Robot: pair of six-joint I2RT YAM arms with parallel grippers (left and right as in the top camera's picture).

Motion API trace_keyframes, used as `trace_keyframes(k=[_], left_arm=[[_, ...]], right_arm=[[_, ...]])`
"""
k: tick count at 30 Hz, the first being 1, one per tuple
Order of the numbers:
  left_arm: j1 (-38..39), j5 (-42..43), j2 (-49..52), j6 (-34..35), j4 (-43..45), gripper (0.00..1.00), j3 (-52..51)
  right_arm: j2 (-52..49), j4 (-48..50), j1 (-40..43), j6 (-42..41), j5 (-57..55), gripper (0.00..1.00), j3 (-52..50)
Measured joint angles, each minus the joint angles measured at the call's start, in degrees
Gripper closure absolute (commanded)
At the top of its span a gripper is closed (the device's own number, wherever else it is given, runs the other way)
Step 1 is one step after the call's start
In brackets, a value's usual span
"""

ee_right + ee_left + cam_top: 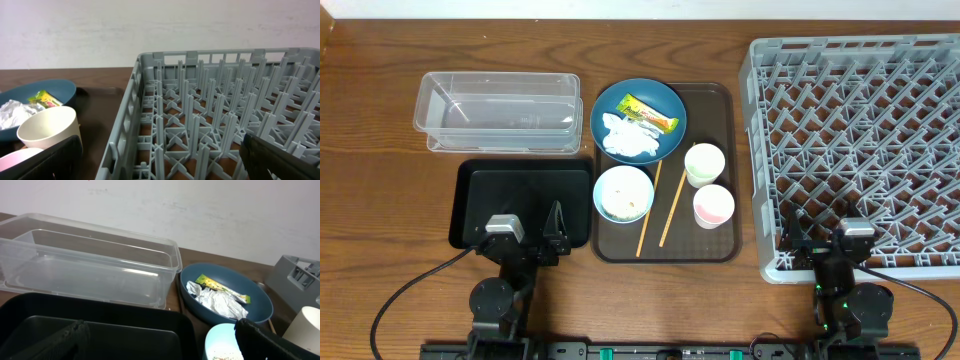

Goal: Sort waste into correct bins and load items into the dishwasher rack

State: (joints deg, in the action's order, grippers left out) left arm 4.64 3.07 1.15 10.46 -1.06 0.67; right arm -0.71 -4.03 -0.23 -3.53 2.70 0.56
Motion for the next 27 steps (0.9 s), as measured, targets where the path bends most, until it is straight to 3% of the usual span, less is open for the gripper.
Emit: trace_keyframes(k=[8, 13, 18, 27], left_arm=[[0.0, 0.0, 0.0, 0.0, -0.24, 0.05, 0.13], [0.0, 0.0, 2.27, 0.02, -7.76, 0.05, 3.52], [-0.04, 0.02, 13.7, 0.04, -15.21, 0.04, 11.15], [-0.04, 3.85, 44.54, 0.04, -34.97, 0.05, 40.24]], right_arm=[[-0.02, -0.26, 0.0, 0.0, -0.17, 0.01, 0.02], [-2.29, -3.87, 0.0, 0.0, -0.55, 0.01, 2.45], [-10.64, -8.39, 0.0, 0.0, -0.85, 0.01, 9.99], [-36.09, -23.63, 0.0, 0.02, 0.74, 0.01, 30.67]])
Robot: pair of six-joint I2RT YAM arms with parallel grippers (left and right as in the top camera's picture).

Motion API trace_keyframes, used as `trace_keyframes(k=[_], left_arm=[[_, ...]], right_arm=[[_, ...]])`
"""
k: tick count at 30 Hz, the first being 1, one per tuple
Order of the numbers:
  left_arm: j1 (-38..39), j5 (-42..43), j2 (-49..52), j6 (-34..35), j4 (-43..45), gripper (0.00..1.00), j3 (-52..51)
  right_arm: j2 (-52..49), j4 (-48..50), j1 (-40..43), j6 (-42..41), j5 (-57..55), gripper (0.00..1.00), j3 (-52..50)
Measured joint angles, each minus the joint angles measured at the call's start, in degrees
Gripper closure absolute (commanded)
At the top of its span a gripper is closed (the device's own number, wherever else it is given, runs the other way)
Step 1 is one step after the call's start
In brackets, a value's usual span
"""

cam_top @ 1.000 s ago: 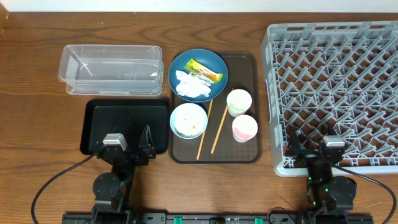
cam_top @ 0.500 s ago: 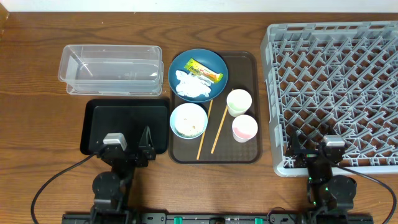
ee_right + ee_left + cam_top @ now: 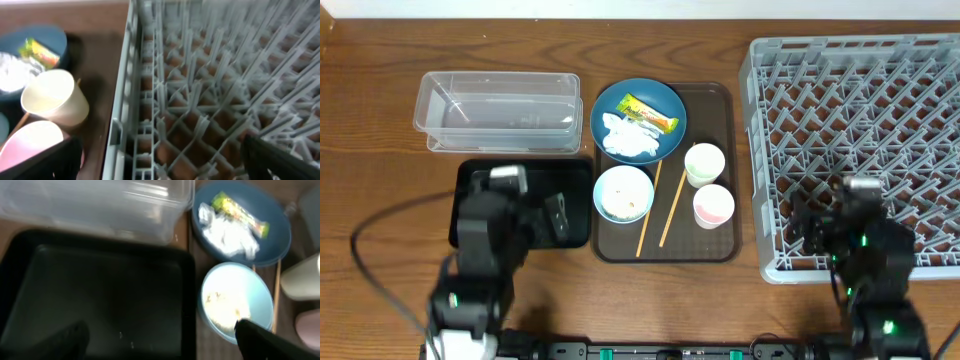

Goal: Sort waste into correct bins and load items into the dishwasher rack
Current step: 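Reach the left gripper to the tissue on the blue plate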

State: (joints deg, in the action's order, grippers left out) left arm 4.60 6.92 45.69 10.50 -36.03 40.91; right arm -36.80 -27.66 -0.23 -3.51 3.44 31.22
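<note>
A brown tray (image 3: 716,102) carries a blue plate (image 3: 665,100) with a yellow-green wrapper (image 3: 648,113) and crumpled tissue (image 3: 628,138). It also holds a pale bowl (image 3: 623,193) with crumbs, two chopsticks (image 3: 672,208), a cream cup (image 3: 704,163) and a pink cup (image 3: 713,206). My left gripper (image 3: 527,215) hangs open and empty above the black bin (image 3: 576,178), its right finger (image 3: 260,340) near the bowl (image 3: 235,302). My right gripper (image 3: 842,225) is open and empty over the near left part of the grey dishwasher rack (image 3: 860,100). The cups (image 3: 52,97) lie to its left.
A clear plastic bin (image 3: 498,110) stands behind the black bin at the back left. The rack's wall (image 3: 127,100) separates the right gripper from the tray. Cables trail off both arms toward the table's front edge.
Both arms stand higher and farther from the front edge, with their cameras tipped downward. The left gripper is now over the black bin, the right over the rack's near left part. Nothing on the table moved.
</note>
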Motion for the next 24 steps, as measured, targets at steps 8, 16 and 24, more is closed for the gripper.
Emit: trace_keyframes(k=[8, 16, 24], left_arm=[[0.0, 4.44, 21.68, 0.0, -22.08, 0.05, 21.16], [0.0, 12.35, 26.67, 0.52, -18.73, 0.06, 22.77], [0.9, 18.58, 29.33, 4.96, -2.64, 0.06, 28.24]], right_arm=[[-20.46, -15.72, 0.0, 0.09, 1.2, 0.01, 17.68], [-25.55, -19.67, 0.0, 0.09, 2.58, 0.01, 22.34], [-25.55, -19.65, 0.0, 0.09, 2.84, 0.01, 22.4]])
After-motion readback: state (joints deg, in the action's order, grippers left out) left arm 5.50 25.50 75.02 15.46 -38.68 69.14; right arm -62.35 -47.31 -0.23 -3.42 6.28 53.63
